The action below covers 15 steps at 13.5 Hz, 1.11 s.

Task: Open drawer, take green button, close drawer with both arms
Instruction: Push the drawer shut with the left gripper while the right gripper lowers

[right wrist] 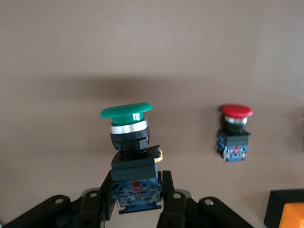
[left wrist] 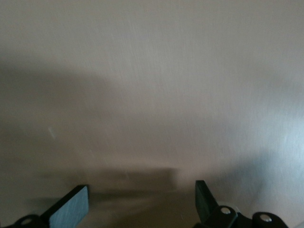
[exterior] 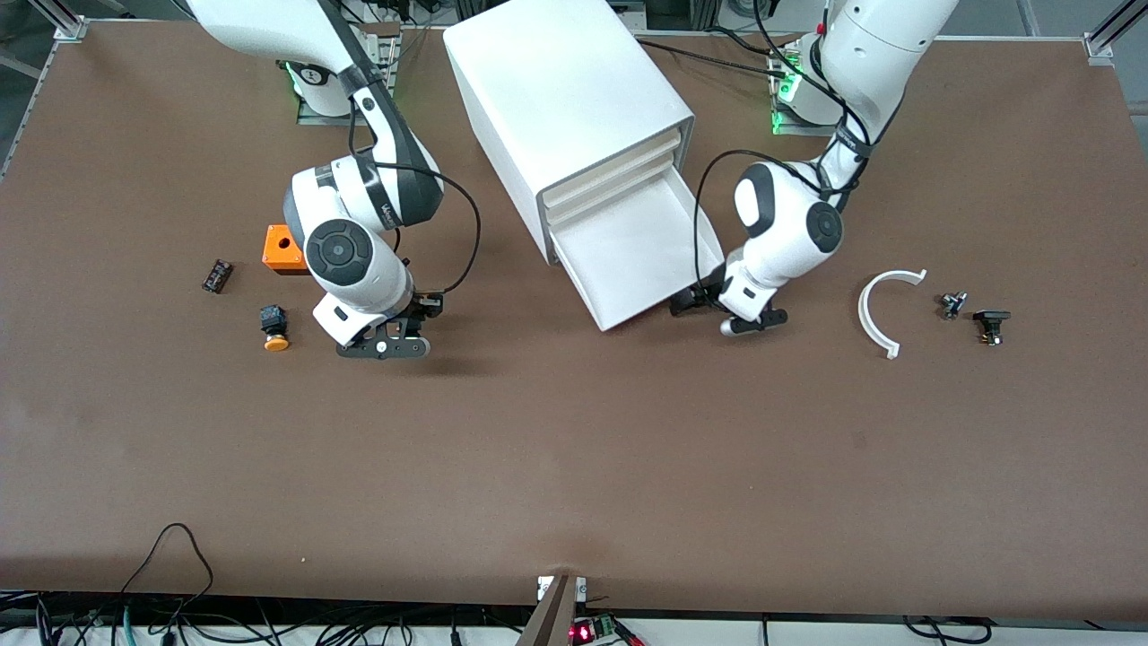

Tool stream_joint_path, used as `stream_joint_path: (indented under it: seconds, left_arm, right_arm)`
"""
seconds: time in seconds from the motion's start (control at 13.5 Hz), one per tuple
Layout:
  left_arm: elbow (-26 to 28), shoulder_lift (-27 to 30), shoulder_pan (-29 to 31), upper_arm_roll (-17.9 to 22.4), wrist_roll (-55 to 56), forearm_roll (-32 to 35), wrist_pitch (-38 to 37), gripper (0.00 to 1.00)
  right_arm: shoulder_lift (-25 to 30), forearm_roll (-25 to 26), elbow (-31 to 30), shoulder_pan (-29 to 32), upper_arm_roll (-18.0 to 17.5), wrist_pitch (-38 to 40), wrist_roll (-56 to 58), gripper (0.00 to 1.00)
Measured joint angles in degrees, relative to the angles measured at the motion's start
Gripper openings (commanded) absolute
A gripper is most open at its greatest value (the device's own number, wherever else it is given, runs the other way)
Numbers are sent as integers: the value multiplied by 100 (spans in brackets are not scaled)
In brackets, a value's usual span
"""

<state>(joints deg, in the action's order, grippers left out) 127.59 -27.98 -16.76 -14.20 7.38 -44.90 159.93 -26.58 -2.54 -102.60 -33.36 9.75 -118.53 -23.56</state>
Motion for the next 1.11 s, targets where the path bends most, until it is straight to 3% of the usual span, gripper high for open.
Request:
stream_joint_path:
  seconds: [0.37,0.44,0.52,0.59,0.81,1.11]
  left_arm:
    - [285,315,3,-607,584,0,-543,100]
    - [356,370,4,-711,592,0,-554,100]
    - [435,435,11,-814,599,0,-558,100]
    - [574,556,51,-1050,678,0,-561,100]
    - [707,701,88,-1353,1118,-2,-562,100]
    - [739,851,326,-1423,1252,2,-683,100]
  right_arm:
    - [-19,0,-865,1,2,-978,-119,12]
    - [-36,0,-981,2,2,-1124,-120,17]
    - [-64,0,-1040,2,2,-1209,-120,43]
    - [-90,0,-1055,2,2,-1253,-122,99]
    - [-63,0,-1009,1,2,-1249,-125,100]
    - [-12,0,-835,2,4,-932,-193,100]
